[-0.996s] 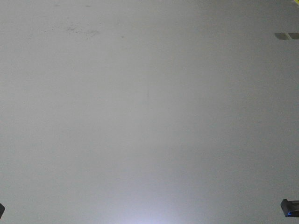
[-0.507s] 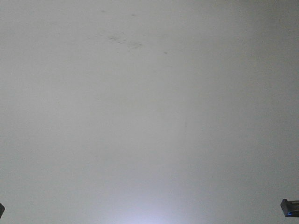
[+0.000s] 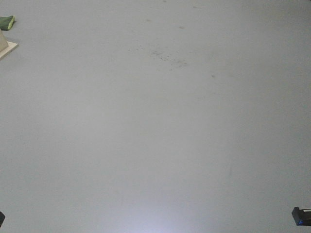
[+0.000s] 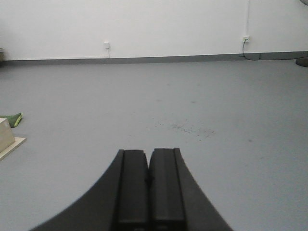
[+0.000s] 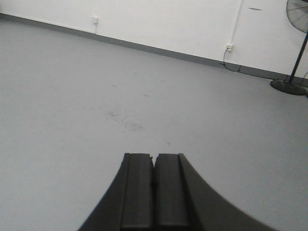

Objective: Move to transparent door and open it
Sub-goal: 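Drive the base forward toward the white-framed glass sliding door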

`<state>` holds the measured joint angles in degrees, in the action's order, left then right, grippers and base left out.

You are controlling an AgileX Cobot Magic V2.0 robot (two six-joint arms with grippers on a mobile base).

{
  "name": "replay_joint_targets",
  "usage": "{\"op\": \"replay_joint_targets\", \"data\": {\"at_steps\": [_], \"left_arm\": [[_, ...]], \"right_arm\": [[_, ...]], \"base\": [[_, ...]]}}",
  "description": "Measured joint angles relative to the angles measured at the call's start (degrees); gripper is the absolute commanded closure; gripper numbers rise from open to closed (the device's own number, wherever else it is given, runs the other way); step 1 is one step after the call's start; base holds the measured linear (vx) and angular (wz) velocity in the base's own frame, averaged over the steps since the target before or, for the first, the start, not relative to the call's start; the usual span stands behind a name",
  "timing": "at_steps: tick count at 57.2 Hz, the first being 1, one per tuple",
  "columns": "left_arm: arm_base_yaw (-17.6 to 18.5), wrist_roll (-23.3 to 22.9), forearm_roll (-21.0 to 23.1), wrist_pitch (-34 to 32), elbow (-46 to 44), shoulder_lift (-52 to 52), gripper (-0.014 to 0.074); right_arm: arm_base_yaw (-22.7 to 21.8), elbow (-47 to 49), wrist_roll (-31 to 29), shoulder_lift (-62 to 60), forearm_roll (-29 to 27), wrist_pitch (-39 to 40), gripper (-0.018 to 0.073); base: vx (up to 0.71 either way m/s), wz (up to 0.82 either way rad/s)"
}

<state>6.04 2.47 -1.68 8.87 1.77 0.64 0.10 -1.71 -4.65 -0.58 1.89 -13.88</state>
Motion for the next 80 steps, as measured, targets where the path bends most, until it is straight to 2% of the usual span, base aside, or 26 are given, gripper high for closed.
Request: {"op": "replay_joint_targets", "data": {"at_steps": [34, 80], "left_arm": [[0.0, 0.0, 0.0, 0.0, 0.0, 0.0, 0.0594], [0.0, 0.0, 0.0, 0.0, 0.0, 0.0, 0.0594]], "right_arm": [[0.0, 0.0, 0.0, 0.0, 0.0, 0.0, 0.0561], [0.0, 0.0, 0.0, 0.0, 0.0, 0.02, 0.0561]], "base": [[0.58, 0.3], [0.59, 0.44]]}}
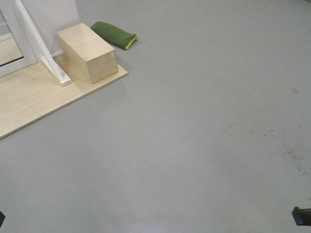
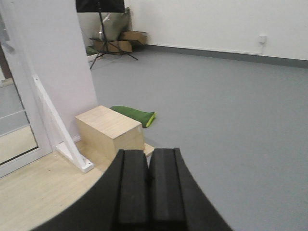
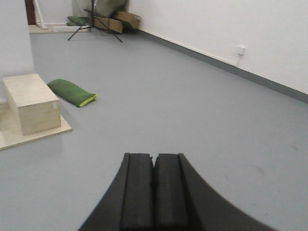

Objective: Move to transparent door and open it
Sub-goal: 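Drive the base forward toward the white-framed glass sliding door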

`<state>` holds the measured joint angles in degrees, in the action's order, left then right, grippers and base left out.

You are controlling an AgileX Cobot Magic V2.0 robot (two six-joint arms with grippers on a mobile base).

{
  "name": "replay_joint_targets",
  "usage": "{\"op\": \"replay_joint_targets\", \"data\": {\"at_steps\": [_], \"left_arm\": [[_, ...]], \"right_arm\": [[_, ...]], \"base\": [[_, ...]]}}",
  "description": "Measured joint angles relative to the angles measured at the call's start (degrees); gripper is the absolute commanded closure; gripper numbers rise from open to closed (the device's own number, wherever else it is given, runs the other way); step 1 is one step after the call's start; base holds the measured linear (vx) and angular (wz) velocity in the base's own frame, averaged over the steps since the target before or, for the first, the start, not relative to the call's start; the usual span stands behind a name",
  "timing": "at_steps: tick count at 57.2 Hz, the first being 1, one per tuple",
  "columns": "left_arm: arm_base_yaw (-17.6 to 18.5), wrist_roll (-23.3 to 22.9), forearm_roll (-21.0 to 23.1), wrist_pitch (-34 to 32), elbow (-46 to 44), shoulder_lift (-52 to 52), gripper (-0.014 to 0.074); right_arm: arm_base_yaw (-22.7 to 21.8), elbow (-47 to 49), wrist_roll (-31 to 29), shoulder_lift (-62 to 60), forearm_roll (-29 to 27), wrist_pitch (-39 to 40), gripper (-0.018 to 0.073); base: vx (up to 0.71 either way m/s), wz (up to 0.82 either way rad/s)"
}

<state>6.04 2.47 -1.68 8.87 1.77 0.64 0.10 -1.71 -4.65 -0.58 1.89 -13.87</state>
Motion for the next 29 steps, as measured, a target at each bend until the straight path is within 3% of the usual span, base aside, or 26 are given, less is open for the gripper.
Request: {"op": "replay_joint_targets", "data": {"at_steps": [29], "left_arm": [[0.0, 0.0, 0.0, 0.0, 0.0, 0.0, 0.0594]], "right_arm": [[0.0, 0.0, 0.0, 0.0, 0.0, 0.0, 0.0561]], "base": [[0.51, 0.67]]}}
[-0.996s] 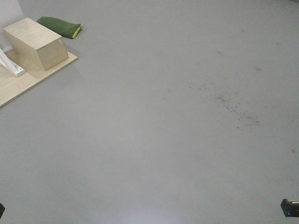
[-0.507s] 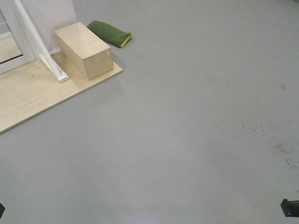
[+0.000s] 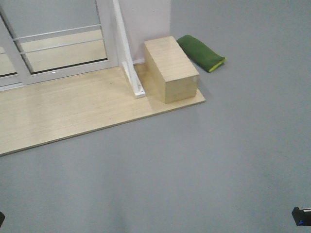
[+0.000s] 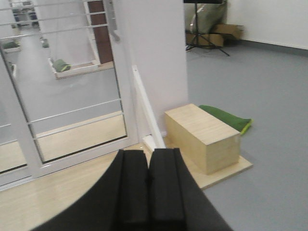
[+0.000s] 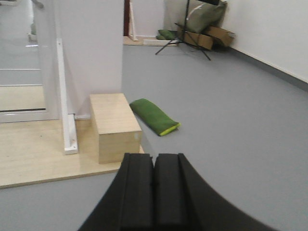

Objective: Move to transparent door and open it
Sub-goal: 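Drive the base forward toward the white-framed glass sliding door, then creep the base closer and align it facing the door handle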

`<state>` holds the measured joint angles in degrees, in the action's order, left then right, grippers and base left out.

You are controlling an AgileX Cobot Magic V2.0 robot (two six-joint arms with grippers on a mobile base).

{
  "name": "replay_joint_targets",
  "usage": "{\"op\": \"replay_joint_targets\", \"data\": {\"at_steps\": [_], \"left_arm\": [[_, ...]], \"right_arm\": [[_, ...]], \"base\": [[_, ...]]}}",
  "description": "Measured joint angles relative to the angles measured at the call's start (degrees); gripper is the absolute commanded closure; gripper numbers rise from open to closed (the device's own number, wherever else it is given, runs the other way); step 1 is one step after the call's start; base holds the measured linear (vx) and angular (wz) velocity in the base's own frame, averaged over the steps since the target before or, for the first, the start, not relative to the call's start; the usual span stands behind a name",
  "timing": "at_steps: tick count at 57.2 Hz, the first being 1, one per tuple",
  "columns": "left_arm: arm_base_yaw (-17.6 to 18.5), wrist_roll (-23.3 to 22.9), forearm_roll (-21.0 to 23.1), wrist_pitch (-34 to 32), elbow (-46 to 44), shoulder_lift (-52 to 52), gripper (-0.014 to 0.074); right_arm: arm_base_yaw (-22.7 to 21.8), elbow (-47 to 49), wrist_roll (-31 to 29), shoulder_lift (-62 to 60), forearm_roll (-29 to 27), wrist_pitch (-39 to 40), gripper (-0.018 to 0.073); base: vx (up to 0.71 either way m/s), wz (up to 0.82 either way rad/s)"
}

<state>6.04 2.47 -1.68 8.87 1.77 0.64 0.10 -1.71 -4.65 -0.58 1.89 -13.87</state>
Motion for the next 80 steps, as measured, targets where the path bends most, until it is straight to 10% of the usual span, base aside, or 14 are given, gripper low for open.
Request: {"op": "replay_joint_targets", "data": {"at_steps": [80], "left_arm": [[0.0, 0.0, 0.0, 0.0, 0.0, 0.0, 0.0594]], "right_arm": [[0.0, 0.0, 0.0, 0.0, 0.0, 0.0, 0.0561]], "base": [[0.49, 0.32]]}}
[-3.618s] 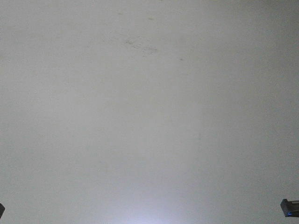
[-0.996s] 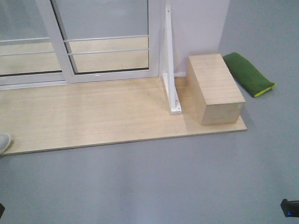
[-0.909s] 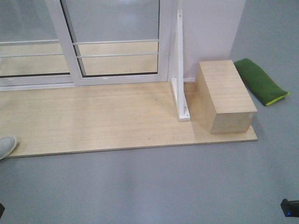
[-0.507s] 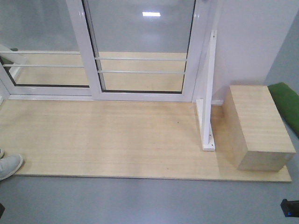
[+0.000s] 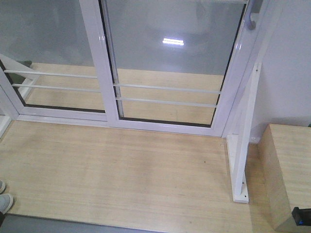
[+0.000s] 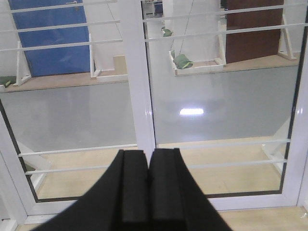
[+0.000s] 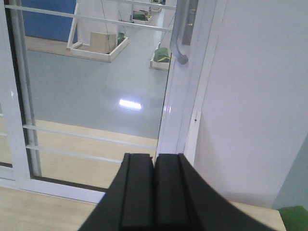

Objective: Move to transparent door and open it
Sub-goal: 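Creep the base closer and align it facing the door handle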

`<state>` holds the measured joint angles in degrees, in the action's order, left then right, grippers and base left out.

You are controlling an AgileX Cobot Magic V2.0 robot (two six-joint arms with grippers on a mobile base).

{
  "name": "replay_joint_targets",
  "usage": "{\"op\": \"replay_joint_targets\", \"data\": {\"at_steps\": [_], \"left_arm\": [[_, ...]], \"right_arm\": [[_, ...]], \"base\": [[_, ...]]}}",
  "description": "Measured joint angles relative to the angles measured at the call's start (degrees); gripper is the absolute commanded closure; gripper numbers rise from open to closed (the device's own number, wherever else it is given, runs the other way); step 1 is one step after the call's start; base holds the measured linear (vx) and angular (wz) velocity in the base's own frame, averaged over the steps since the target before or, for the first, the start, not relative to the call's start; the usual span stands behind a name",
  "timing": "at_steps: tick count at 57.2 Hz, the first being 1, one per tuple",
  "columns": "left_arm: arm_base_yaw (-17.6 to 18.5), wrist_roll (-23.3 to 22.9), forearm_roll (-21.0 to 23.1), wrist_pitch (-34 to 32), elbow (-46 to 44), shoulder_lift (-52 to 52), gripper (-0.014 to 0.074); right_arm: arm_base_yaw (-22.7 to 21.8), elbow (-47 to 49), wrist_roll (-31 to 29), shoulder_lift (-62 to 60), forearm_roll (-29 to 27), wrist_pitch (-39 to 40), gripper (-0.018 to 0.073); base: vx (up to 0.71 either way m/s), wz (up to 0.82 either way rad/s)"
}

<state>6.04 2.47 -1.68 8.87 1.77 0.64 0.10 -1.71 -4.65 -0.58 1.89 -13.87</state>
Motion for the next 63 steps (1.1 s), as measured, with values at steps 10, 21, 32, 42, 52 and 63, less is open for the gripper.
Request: {"op": "replay_joint_targets", "data": {"at_steps": [10, 21, 32, 42, 52, 63], "left_arm": [[0.0, 0.0, 0.0, 0.0, 0.0, 0.0, 0.0594], [0.0, 0.0, 0.0, 0.0, 0.0, 0.0, 0.0594], [0.0, 0.0, 0.0, 0.0, 0.0, 0.0, 0.0594], [0.0, 0.0, 0.0, 0.0, 0.0, 0.0, 0.0594], [0.0, 0.0, 0.0, 0.0, 0.0, 0.0, 0.0594], [0.0, 0.0, 0.0, 0.0, 0.0, 0.0, 0.0594]], "right_arm": [[0.0, 0.0, 0.0, 0.0, 0.0, 0.0, 0.0561], [0.0, 0.0, 0.0, 0.0, 0.0, 0.0, 0.0561], [0.0, 0.0, 0.0, 0.0, 0.0, 0.0, 0.0561], [0.0, 0.0, 0.0, 0.0, 0.0, 0.0, 0.0561], [0.0, 0.0, 0.0, 0.0, 0.0, 0.0, 0.0561], [0.0, 0.0, 0.0, 0.0, 0.0, 0.0, 0.0561]], "base": [[0.42, 0.0], [0.37, -0.13], [0.3, -0.13], [0.26, -0.07], [0.23, -0.07], [0.19, -0.07]]}}
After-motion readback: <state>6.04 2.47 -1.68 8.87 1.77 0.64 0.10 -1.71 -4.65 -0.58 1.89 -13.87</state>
